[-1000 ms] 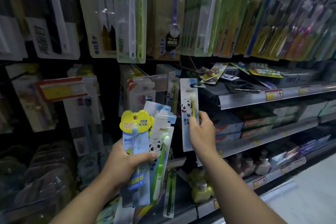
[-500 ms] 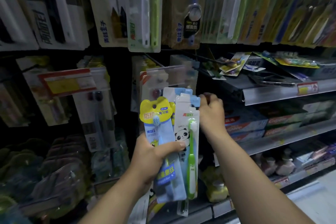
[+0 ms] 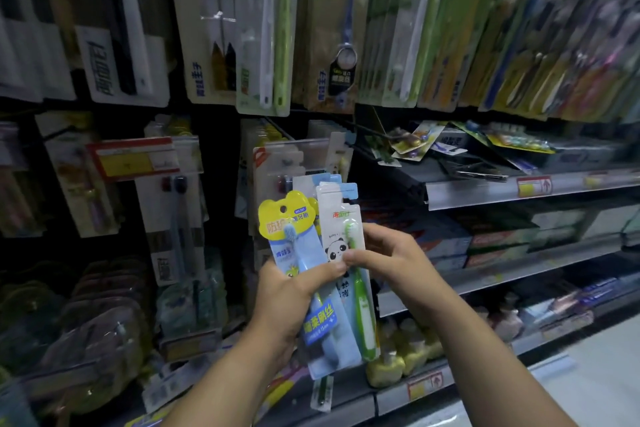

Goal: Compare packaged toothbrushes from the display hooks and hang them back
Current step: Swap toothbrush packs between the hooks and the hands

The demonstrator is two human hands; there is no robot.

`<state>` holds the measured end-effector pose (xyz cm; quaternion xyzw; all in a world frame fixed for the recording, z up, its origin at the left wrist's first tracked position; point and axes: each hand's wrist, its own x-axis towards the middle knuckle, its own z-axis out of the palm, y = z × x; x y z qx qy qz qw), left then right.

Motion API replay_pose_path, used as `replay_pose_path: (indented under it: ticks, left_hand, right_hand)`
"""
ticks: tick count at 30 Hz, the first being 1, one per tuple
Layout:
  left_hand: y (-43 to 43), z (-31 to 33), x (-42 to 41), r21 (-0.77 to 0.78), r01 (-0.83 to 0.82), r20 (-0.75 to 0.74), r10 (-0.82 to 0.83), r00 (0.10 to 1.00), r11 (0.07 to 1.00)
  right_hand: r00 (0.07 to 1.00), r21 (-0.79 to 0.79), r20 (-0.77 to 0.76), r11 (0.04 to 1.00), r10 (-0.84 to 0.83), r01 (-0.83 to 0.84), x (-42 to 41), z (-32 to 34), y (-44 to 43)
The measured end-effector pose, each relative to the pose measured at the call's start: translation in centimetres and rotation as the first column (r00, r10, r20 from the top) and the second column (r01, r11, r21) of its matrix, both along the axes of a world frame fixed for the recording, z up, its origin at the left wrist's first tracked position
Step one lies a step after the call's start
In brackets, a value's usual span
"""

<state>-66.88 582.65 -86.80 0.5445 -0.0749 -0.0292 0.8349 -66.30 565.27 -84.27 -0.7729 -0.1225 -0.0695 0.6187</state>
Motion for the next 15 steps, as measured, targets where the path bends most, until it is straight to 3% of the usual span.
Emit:
replay_pose_path:
  ticks: [6,15]
  left_hand:
    - [0.4,-0.5,1.1,0.011,-0.039,-0.003,0.039,0.999,0.999]
    - [0.6,-0.9,1.8,0.093,-0.113,0.004,0.113,0.994,0.989]
  right_hand:
    - [0.986,0.153,-0.035,0.974,-0.164,0.168,0.6,0.2,0.1]
    - [0.978,0.175,-0.043,0.962,-0.204,0.208,1.2,0.3,0.2]
